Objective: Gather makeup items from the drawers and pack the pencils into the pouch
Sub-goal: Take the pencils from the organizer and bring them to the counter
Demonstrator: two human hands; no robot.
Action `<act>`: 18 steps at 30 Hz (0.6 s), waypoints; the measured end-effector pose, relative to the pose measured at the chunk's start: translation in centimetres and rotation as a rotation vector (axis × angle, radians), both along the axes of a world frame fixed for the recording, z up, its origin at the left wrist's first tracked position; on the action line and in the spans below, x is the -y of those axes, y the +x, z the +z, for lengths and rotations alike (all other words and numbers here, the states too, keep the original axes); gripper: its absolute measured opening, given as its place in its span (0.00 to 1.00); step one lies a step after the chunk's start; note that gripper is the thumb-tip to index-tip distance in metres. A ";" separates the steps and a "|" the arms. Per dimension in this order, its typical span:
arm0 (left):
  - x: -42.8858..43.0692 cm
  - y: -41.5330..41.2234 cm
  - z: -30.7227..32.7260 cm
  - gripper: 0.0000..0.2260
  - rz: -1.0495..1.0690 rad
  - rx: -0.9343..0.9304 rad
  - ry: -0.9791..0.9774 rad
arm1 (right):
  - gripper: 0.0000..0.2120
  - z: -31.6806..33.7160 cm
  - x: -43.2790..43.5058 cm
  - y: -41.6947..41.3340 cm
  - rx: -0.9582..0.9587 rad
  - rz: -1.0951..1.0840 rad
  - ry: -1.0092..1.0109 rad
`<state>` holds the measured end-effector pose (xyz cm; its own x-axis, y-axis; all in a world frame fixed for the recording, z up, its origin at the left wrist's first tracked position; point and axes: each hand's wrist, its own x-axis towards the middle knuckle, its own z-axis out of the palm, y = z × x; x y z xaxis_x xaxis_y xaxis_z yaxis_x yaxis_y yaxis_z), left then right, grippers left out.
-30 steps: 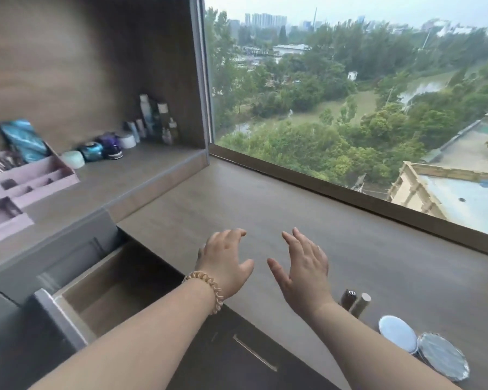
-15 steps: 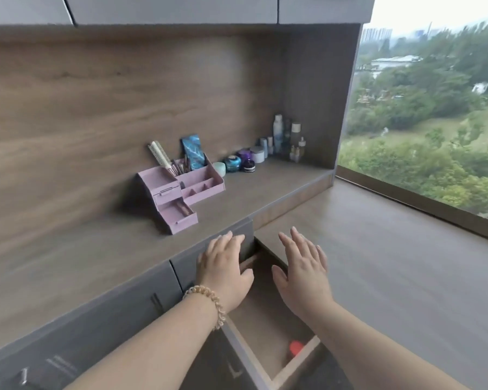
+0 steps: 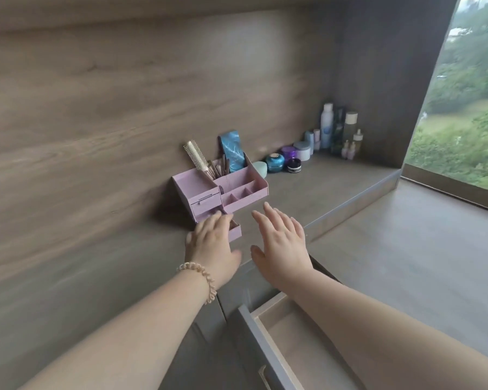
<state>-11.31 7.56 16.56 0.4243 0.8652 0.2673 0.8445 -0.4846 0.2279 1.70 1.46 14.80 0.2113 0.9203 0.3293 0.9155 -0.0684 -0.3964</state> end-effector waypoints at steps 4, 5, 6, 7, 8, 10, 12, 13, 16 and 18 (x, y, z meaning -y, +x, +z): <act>-5.1 1.8 0.4 0.25 0.063 0.012 0.080 | 0.28 0.2 -6.2 1.9 0.015 0.074 0.053; -6.7 2.3 0.3 0.26 0.100 0.021 0.086 | 0.28 -0.1 -8.1 2.7 0.008 0.097 0.051; -8.0 2.7 0.1 0.26 0.130 0.023 0.085 | 0.28 -0.4 -9.6 3.4 0.006 0.111 0.046; -9.2 3.1 0.0 0.27 0.151 0.012 0.088 | 0.29 -0.6 -11.0 4.1 0.006 0.120 0.045; -10.6 3.4 -0.1 0.27 0.172 -0.008 0.086 | 0.29 -0.8 -12.8 4.8 0.008 0.128 0.050; -13.4 3.9 -0.6 0.27 0.215 -0.028 0.077 | 0.28 -1.3 -16.3 5.9 0.020 0.129 0.065; -15.3 4.4 -1.0 0.28 0.263 -0.022 0.067 | 0.28 -1.6 -19.3 6.7 0.003 0.133 0.059; -16.0 4.6 -1.3 0.29 0.276 -0.018 0.064 | 0.28 -1.8 -20.5 7.1 -0.018 0.146 0.042; -17.2 5.3 -2.6 0.28 0.284 -0.060 0.052 | 0.30 -2.6 -23.7 8.0 -0.059 0.218 -0.024; -18.0 5.6 -3.5 0.28 0.282 -0.092 0.038 | 0.29 -3.0 -25.7 8.3 -0.090 0.240 -0.054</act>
